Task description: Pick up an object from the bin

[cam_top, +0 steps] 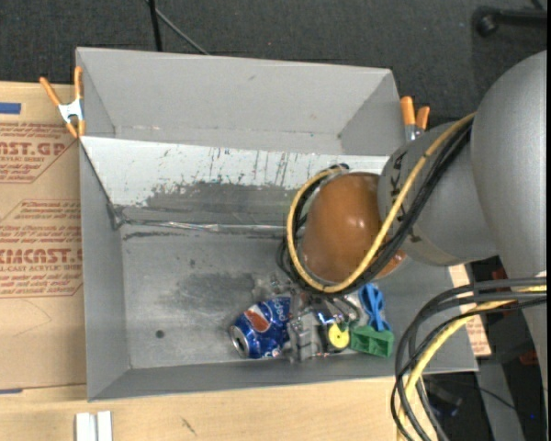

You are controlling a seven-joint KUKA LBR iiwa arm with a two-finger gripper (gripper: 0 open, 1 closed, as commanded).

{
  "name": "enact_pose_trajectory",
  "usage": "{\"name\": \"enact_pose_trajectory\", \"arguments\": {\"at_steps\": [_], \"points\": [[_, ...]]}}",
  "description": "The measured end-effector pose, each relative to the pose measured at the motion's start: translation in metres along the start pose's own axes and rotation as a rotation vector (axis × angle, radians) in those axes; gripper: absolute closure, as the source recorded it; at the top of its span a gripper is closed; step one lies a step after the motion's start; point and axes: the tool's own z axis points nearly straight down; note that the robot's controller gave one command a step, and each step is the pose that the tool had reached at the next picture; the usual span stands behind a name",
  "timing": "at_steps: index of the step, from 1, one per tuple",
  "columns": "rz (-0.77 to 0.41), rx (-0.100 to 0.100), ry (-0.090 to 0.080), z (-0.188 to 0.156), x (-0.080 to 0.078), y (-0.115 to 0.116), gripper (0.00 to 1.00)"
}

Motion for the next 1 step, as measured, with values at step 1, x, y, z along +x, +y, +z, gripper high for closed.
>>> {"name": "enact_pose_trajectory", "arguments": {"at_steps": [1], "points": [[0.001,0.000,-0.002,-0.0001,-0.0006,0.0000,0.00]]}}
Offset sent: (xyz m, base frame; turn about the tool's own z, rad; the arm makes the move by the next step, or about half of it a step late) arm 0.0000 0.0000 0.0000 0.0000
